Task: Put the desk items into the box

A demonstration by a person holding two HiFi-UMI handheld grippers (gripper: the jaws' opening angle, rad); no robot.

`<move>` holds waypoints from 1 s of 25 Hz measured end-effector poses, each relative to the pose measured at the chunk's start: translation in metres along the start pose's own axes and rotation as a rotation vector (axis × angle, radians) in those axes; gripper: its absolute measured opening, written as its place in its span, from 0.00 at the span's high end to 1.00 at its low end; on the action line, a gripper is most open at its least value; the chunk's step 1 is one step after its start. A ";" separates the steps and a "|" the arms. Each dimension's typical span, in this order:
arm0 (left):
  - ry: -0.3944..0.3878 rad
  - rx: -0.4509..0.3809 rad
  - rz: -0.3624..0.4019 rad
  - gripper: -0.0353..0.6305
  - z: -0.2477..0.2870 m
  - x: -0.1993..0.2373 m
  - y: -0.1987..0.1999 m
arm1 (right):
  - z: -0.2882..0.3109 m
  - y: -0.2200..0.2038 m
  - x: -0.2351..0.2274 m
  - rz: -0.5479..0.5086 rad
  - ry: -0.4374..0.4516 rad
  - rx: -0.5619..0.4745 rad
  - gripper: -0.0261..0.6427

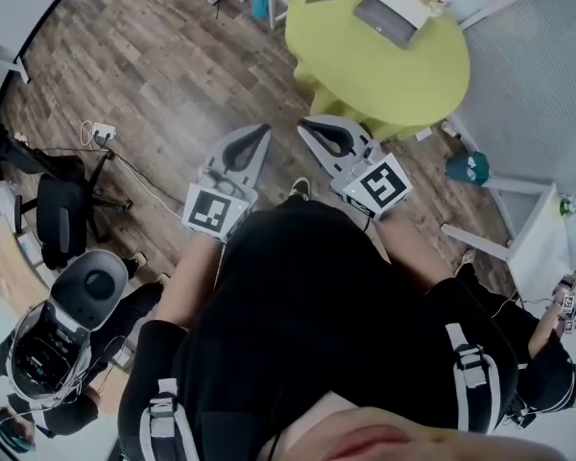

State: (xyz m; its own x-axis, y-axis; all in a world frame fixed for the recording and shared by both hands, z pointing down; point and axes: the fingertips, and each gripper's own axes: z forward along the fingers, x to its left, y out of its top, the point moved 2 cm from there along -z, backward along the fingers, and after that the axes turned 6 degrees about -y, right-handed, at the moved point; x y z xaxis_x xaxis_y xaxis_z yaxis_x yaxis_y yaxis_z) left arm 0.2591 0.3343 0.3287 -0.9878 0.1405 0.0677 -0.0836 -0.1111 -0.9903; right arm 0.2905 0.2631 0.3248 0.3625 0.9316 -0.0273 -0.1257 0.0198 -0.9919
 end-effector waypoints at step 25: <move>-0.057 -0.079 0.023 0.93 0.080 0.137 0.032 | 0.118 0.021 -0.102 -0.024 -0.047 0.015 0.93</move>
State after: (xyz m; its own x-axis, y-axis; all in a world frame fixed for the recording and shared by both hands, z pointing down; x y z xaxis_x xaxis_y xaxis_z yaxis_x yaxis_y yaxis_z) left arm 0.1111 0.2714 0.3164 -0.9954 0.0823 0.0492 -0.0522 -0.0353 -0.9980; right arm 0.1421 0.2112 0.3216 0.3214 0.9469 0.0026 -0.1314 0.0474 -0.9902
